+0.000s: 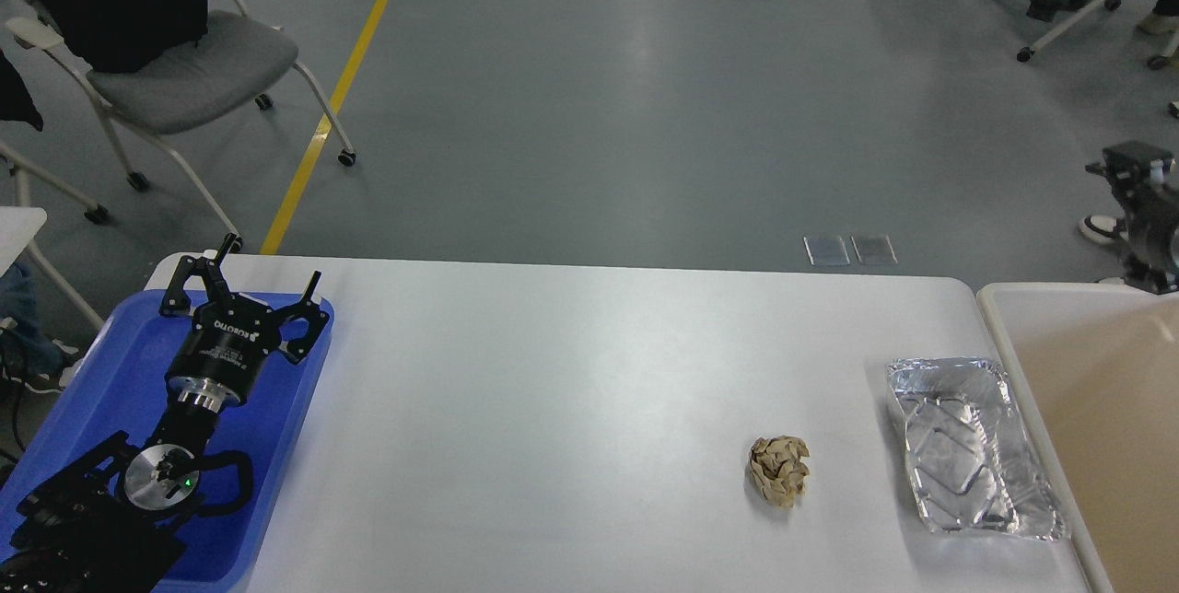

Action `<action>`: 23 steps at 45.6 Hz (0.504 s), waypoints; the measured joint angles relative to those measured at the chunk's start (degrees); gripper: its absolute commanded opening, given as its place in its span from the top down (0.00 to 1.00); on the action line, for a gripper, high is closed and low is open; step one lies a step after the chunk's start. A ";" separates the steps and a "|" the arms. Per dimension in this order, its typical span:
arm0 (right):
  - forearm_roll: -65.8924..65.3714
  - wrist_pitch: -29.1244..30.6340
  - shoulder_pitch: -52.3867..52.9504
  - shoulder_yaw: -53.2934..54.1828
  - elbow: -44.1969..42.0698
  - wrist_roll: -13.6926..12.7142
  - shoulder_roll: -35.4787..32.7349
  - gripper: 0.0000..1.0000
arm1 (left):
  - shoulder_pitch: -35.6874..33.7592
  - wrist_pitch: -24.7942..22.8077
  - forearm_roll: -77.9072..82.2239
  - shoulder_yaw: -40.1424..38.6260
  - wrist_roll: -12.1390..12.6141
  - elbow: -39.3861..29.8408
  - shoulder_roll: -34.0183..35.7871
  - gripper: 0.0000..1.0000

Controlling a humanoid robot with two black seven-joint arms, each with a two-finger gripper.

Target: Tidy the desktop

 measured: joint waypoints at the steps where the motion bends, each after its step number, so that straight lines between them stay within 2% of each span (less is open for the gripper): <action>1: -0.38 0.01 1.49 -1.82 0.61 -0.03 0.16 0.00 | 0.00 0.00 0.00 0.00 0.00 0.00 0.00 0.01; 23: -0.53 0.19 22.61 -25.92 14.42 -0.84 2.79 0.00 | -0.02 -0.09 0.00 0.01 0.09 0.00 0.00 0.01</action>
